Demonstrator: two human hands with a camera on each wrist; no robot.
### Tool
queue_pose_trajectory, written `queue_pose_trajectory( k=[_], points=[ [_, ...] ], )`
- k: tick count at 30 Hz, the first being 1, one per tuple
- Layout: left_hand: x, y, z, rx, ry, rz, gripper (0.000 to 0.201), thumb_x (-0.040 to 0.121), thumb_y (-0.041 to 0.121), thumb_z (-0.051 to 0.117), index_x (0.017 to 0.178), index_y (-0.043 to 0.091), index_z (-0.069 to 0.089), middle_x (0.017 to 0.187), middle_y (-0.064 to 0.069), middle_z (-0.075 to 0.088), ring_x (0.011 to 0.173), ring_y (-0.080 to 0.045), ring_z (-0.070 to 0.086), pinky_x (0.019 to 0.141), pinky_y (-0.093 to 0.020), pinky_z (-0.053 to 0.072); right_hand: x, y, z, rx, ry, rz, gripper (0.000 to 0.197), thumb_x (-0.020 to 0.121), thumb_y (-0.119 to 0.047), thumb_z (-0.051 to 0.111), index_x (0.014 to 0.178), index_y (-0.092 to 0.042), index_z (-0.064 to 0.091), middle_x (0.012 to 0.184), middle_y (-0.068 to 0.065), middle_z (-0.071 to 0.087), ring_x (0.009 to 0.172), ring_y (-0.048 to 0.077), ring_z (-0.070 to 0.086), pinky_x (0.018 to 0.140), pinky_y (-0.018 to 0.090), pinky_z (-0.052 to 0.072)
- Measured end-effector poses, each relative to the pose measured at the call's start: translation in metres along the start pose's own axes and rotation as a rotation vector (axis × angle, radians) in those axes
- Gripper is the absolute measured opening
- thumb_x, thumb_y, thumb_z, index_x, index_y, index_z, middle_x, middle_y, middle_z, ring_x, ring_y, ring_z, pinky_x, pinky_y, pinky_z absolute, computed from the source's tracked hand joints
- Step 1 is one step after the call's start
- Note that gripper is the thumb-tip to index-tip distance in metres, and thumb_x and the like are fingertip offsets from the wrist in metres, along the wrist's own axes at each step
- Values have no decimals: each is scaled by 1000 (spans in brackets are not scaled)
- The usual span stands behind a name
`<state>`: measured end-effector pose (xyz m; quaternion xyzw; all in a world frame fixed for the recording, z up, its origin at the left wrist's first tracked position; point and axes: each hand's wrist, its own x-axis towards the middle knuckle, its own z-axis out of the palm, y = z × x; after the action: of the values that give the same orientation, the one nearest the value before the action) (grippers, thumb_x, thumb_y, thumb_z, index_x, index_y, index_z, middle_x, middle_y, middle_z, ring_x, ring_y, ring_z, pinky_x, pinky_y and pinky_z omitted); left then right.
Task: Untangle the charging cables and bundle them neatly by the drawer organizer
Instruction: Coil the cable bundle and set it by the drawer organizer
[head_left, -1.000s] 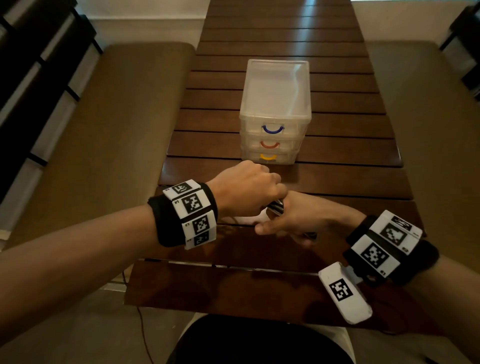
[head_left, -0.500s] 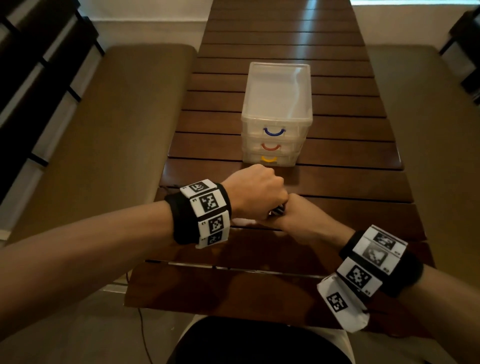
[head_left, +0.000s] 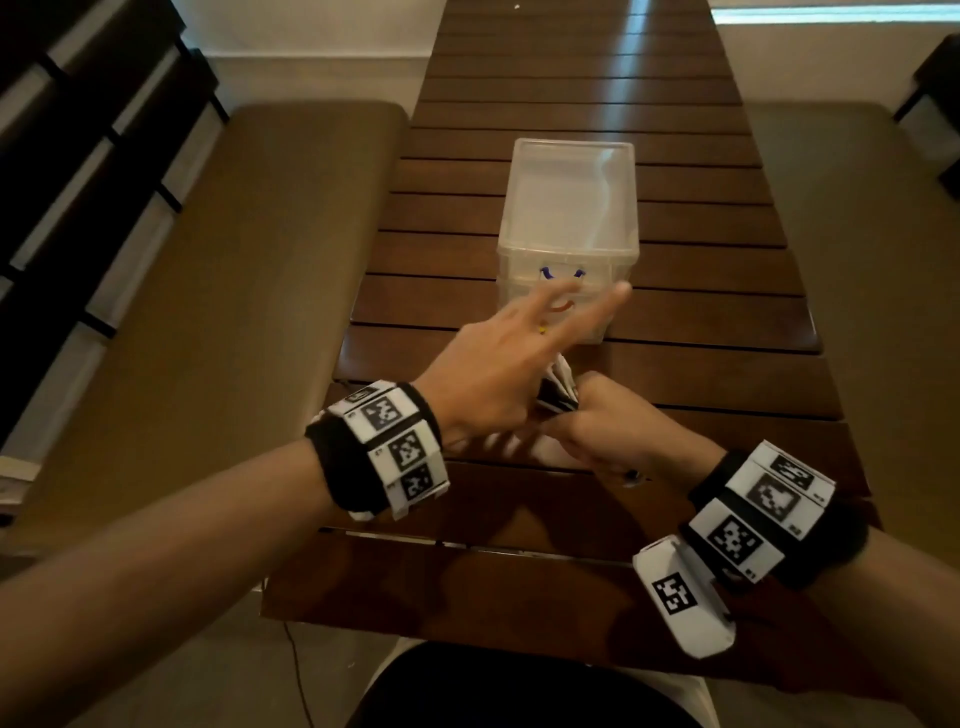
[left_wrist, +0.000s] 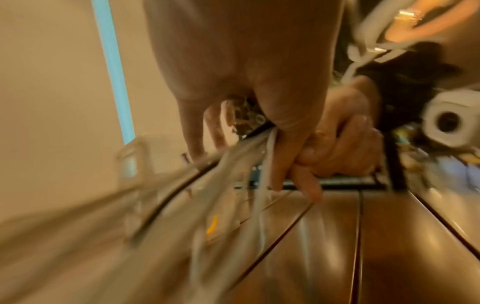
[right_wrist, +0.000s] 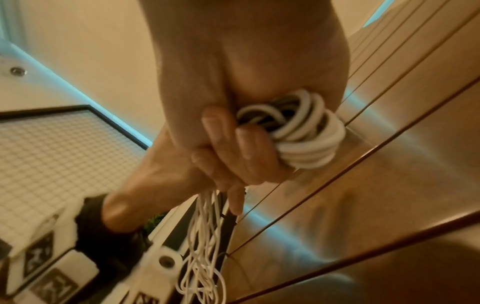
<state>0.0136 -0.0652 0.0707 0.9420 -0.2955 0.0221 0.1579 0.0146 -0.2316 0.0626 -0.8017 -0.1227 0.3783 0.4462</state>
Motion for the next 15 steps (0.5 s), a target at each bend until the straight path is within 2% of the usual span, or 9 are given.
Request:
queue_pose_trajectory(
  k=[2,4,6,7,8,9,10,12,15],
  points=[
    [-11,-3,1,-168,99,-149,124,65,26,84,152,40,-3,146,6,36,105,-7,56,70,-34,57,0,-3,-1,22,-33,-12,22,99,-23,58,80,-18,70,44,3,42,30,16,34,35,21,31],
    [-22,-9,3,-319,91,-301,118,67,34,81,151,45,-1,129,10,58,94,-6,64,82,-31,56,0,-3,0,-13,-39,-38,26,99,-28,58,77,-25,71,44,1,45,32,15,37,37,22,33],
    [-28,-17,4,-431,-70,-369,85,70,41,79,141,48,35,103,9,72,84,-6,68,81,-32,56,-2,-2,4,-39,-35,-48,26,97,-34,59,78,-21,72,47,-1,52,39,22,41,43,28,35],
    [-30,-20,3,-472,-197,-384,53,71,42,80,119,45,57,90,11,73,76,-5,66,74,-34,56,-3,0,6,-27,-44,-41,28,95,-37,61,78,-18,71,51,1,55,42,25,42,45,31,34],
    [-31,-22,2,-504,-339,-405,25,72,44,80,93,41,67,77,13,70,67,-4,63,65,-33,54,-4,3,8,1,-53,-31,28,94,-38,62,77,-18,70,53,2,57,42,25,41,45,32,33],
    [-33,-24,1,-533,-463,-432,14,73,44,80,76,35,69,64,15,66,57,-4,58,56,-27,48,-7,4,10,25,-61,-23,25,94,-37,63,77,-19,68,52,0,56,40,23,40,43,31,31],
    [-34,-26,0,-565,-551,-448,17,74,43,79,69,30,69,56,14,61,51,-3,54,51,-22,42,-8,5,12,32,-71,-23,20,93,-36,65,80,-21,68,50,-3,55,38,18,39,43,30,30],
    [-35,-30,-5,-605,-680,-455,28,76,44,77,75,16,71,51,9,59,47,-4,54,50,-14,39,-8,5,14,34,-87,-34,20,87,-44,69,77,-27,66,46,-5,50,38,16,38,42,29,30],
    [-38,-39,-18,-732,-753,-481,46,74,42,75,87,-1,65,53,3,57,47,-8,55,54,-15,44,-2,1,9,18,-89,-51,26,86,-42,70,73,-22,60,49,1,46,38,17,36,40,26,29]
  ],
)
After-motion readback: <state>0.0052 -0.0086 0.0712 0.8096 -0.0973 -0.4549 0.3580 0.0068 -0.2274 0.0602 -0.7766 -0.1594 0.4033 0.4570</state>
